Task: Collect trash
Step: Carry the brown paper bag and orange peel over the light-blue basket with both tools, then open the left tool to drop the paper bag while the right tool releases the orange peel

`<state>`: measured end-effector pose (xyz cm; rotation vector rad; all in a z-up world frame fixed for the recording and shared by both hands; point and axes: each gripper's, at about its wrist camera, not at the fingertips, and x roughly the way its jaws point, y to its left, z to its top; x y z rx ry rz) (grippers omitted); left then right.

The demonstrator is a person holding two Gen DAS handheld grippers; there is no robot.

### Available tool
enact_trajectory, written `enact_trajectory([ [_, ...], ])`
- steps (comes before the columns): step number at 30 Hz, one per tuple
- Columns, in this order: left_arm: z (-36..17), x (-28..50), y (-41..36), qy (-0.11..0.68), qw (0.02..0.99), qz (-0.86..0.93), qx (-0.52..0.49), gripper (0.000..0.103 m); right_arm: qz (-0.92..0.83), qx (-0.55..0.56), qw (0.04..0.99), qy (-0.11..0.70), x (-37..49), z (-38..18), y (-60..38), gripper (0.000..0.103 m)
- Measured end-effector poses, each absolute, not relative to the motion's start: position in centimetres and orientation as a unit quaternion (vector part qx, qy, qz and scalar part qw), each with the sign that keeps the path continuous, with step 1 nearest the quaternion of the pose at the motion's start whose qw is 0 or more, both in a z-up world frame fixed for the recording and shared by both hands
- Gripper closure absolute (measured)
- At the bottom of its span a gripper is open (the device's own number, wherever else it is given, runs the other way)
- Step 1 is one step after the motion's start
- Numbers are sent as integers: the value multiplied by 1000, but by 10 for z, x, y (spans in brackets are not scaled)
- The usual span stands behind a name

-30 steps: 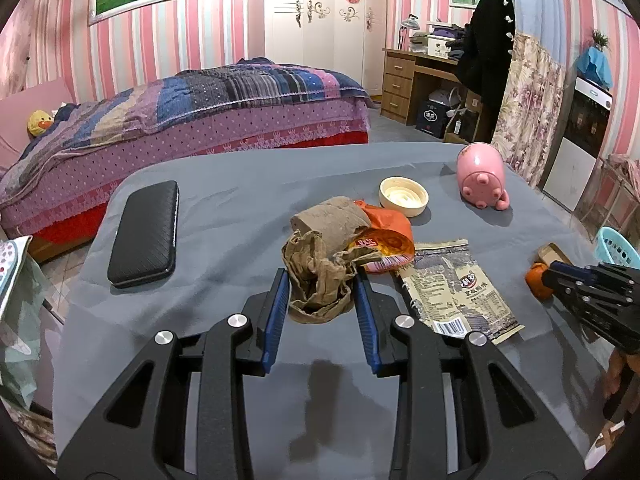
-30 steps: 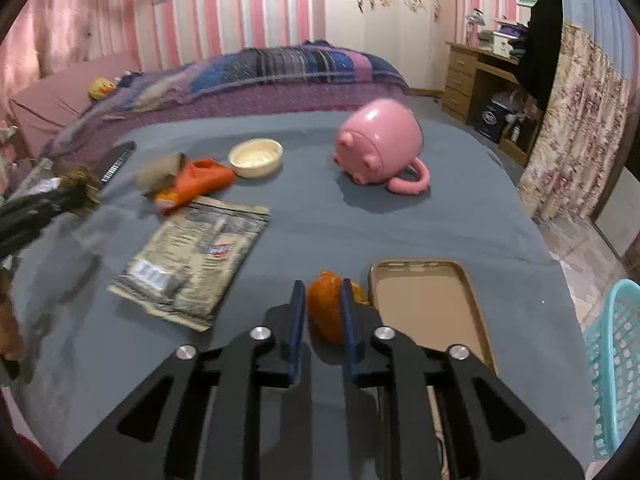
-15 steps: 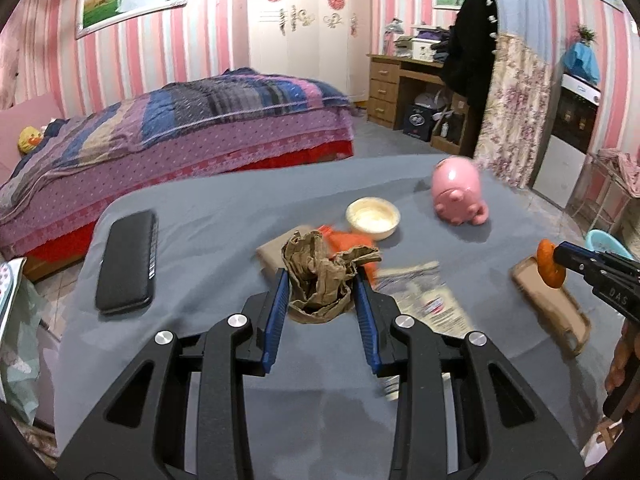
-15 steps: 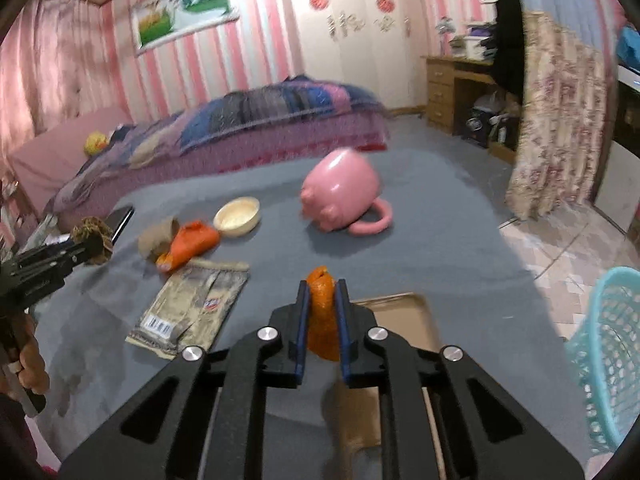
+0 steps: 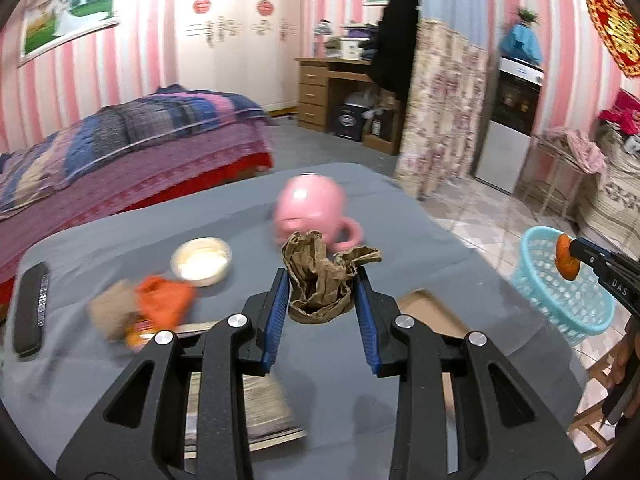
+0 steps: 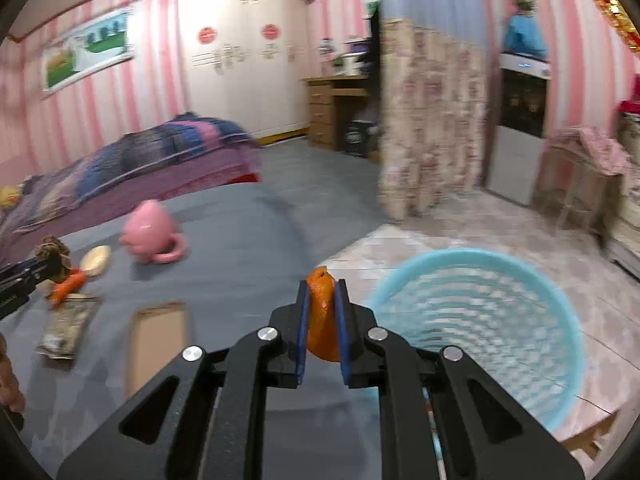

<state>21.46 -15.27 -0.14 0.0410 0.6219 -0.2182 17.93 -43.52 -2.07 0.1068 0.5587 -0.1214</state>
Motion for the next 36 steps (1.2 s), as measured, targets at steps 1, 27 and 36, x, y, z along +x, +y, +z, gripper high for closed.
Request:
enact_trajectory([
  [1,-2,218,-166,305,945,-116,22,71,-80,48,957,273,175,-20,-450,90],
  [27,-43,228,-439,296,896,-321,86,71,-209,116,941,239,122,-45,-626,90],
  [36,-54,244,-468,294,899,-310,94,44,-209,118,940,244,127,-52,-621,90],
])
